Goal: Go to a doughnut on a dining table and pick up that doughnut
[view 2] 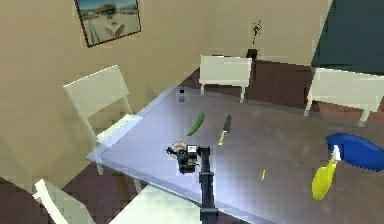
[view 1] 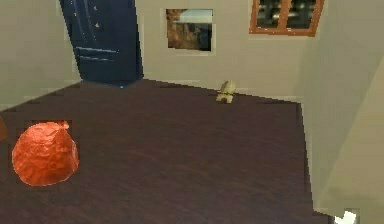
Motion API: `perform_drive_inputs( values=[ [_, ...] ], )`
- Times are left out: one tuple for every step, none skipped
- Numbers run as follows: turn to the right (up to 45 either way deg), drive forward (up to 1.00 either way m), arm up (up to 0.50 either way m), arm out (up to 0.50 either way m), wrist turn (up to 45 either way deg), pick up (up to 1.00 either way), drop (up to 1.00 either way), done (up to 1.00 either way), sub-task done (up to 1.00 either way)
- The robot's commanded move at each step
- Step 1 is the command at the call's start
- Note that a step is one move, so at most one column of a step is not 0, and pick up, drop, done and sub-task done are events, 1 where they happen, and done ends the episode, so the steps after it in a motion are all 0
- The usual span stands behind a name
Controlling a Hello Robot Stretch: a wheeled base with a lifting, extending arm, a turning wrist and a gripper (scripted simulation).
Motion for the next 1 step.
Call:
perform_drive_inputs(
  values=[
    [0.0, 0.00, 0.00, 0.00, 0.0, 1.00, 0.00, 0.00, 0.00]
  ],
)
